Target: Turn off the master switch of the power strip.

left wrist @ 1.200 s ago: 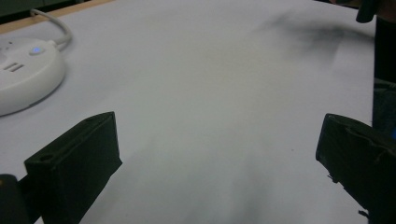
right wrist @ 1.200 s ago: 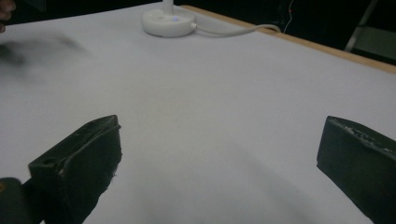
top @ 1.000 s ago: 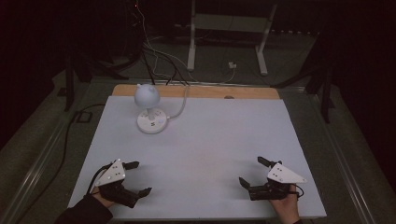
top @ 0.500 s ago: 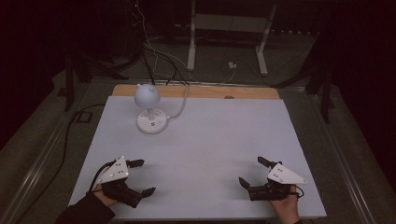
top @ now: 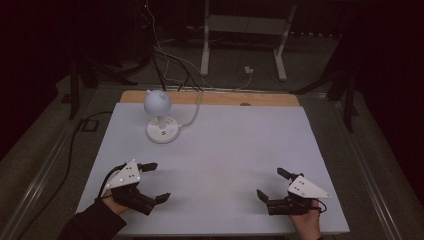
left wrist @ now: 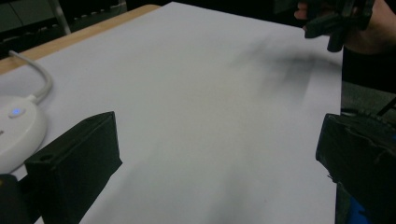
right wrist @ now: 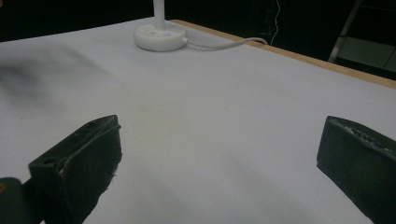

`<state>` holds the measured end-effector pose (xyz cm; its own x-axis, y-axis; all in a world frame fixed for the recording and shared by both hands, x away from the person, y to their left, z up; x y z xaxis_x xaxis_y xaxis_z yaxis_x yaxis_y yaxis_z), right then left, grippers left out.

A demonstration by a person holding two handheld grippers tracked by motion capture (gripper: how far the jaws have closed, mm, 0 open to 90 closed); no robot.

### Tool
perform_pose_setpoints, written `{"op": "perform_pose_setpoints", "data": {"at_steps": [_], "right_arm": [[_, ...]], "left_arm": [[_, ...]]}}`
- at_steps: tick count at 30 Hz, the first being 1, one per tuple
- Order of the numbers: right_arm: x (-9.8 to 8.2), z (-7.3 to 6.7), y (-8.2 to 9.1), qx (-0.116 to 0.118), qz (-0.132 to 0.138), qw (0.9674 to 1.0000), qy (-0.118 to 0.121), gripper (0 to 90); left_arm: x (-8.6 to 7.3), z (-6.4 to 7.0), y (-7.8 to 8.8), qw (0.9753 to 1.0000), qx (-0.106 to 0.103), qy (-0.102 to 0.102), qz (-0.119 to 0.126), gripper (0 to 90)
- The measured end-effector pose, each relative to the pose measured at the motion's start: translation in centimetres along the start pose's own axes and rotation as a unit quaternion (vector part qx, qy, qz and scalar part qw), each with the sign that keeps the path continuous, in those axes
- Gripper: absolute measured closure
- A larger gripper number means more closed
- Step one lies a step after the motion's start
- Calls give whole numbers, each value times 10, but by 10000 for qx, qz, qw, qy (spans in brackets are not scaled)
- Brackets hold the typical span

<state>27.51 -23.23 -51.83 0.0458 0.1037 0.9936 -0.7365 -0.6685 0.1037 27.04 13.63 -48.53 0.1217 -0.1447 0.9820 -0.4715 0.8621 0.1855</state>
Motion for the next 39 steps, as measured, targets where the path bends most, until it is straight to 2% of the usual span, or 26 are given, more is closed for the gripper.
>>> {"op": "perform_pose_setpoints", "data": {"at_steps": [7, 9, 19, 23, 33, 34, 35, 39], "right_arm": [[-2, 1, 0, -25, -43, 10000, -33, 0], [-1, 1, 0, -11, -26, 10000, -14, 1], [0, 2, 2, -14, 30, 10000, -66, 1], [0, 2, 2, -8, 23, 10000, -65, 1], [1, 1, 3, 8, 42, 10000, -84, 1], [1, 1, 3, 9, 48, 9999, -96, 0], [1, 1, 3, 17, 48, 9999, -98, 1], [1, 1, 3, 18, 51, 9999, -103, 1]], "left_arm": [[10, -6, -10, 10000, 28, -35, 51, 3], [12, -11, -15, 9999, 152, -68, 23, 3], [26, -23, -30, 9995, 284, -143, 81, 3], [31, -29, -37, 9993, 345, -66, 135, 3], [37, -41, -54, 9990, 429, -57, 132, 3], [37, -43, -57, 9988, 459, -34, 149, 3], [38, -47, -61, 9986, 476, 83, 200, 3], [37, -55, -67, 9979, 618, 84, 175, 3]]}}
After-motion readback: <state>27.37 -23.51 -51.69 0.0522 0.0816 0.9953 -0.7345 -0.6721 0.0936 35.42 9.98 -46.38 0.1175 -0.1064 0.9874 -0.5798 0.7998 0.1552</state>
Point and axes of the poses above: each handheld gripper's, and its own axes: y roughly backward along the jaws, x roughly out of its top, z roughly to its right, the point moved 7 cm from there along -y, roughly forward along the jaws, and after that the axes turned 14 degrees about z, right-handed, at the moved point
